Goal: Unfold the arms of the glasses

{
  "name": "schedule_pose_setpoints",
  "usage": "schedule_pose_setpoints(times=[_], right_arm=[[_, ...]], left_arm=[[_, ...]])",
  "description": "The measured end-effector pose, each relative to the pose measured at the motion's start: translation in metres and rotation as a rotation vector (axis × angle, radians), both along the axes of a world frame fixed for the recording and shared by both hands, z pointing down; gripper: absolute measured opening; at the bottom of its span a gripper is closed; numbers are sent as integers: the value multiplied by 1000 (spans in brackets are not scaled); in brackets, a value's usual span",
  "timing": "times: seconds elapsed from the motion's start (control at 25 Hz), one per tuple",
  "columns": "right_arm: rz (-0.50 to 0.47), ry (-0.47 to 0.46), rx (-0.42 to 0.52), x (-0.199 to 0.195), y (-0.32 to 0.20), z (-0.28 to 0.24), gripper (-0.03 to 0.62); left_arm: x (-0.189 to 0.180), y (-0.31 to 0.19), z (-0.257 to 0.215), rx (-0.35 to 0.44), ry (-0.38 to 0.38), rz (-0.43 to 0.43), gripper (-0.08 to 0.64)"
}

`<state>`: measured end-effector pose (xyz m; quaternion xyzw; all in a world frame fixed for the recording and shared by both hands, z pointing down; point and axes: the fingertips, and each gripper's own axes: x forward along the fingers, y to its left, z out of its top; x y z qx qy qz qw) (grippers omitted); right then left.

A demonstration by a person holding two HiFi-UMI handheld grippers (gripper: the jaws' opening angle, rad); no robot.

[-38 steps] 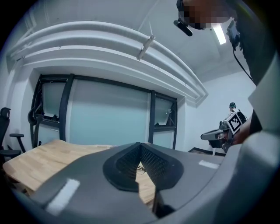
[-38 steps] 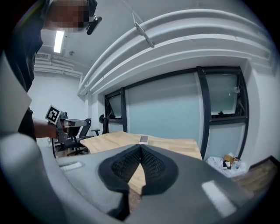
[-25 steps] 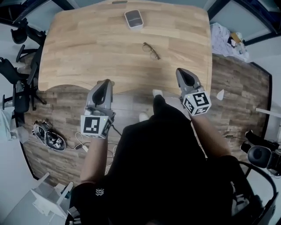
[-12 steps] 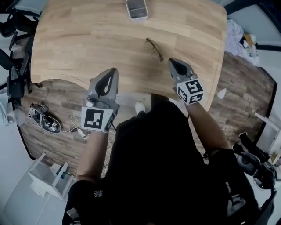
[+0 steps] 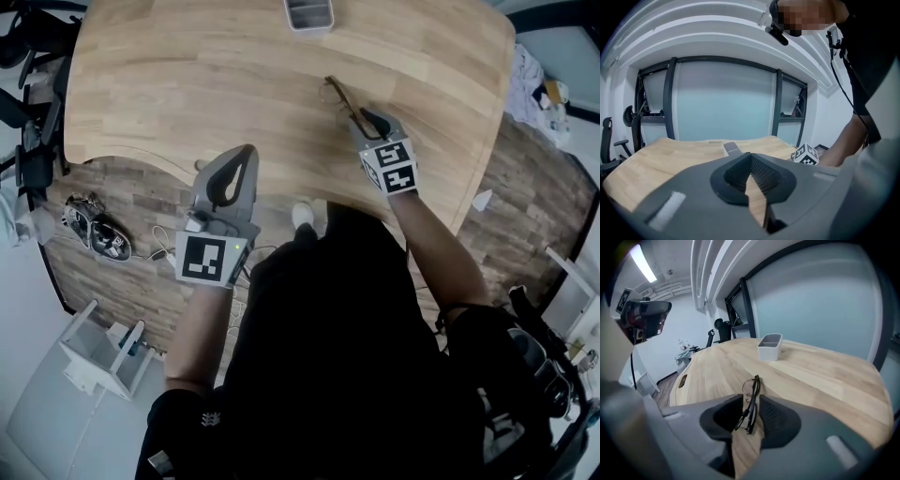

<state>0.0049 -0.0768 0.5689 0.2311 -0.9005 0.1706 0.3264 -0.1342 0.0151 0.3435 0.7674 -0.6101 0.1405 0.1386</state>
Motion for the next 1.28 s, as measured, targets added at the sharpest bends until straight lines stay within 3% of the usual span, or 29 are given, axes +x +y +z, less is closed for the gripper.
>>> schedule_pose_setpoints(times=[0.32, 0.56, 0.88, 0.96, 1.08, 1.28], right_arm=[[-144, 121, -69, -14, 0, 32, 97], [-507, 209, -25, -11, 22, 29, 67], [-789, 177, 68, -3, 41, 25, 67], [-790, 158, 91, -3, 41, 23, 69], [-715, 143, 122, 1, 36, 11, 96], [-424, -2, 151, 12, 26, -40, 107]], left_arm=[[-5, -4, 10, -41, -6, -27, 6], [-4, -10, 8, -45, -39, -27, 5], [9, -29, 39, -100, -80, 15, 5], [15, -36, 43, -93, -91, 46, 6], [27, -43, 47, -57, -117, 126, 5], [56, -48, 92, -90, -126, 352, 34]])
